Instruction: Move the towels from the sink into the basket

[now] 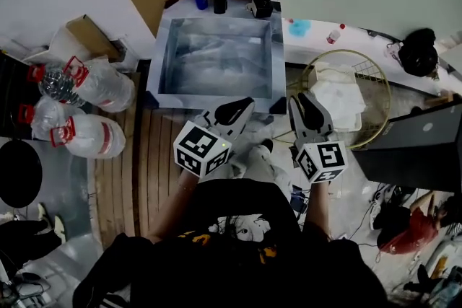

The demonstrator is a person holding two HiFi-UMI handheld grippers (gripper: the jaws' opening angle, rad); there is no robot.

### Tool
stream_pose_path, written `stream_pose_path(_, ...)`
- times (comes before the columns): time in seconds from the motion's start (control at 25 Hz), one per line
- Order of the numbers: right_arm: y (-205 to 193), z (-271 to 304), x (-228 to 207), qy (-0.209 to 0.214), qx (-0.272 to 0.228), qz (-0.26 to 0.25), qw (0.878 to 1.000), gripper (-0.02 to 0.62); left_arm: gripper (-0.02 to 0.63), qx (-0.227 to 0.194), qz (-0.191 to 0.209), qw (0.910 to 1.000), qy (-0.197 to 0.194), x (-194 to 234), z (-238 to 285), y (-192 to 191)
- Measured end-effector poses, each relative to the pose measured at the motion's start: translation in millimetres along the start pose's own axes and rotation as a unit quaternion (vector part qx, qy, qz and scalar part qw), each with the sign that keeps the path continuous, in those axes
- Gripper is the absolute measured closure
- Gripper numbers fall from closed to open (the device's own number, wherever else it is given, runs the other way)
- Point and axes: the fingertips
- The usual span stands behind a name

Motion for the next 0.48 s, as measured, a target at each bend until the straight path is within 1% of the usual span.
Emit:
stream_pose_path(0.2,10.3,-7.6,34.3,0.009,-0.013,0.001,1.0,0.551,0.591,-0.008,0.001,1.0,0.001,-1.9,-31.9,-6.1)
stream_pose_path(0.48,11.9,-20.3,63.4,0.016,-0.006,-0.011,1.0,0.575,0.591,-0.016,-0.001,0.9999,0.003,-6.5,-60.3,-14.8)
Point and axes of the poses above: the fingertips, and each gripper's own axes: z forward along the fingers, x to its left, y out of its top, and after that the axes turned 10 degrees about -z, right-handed
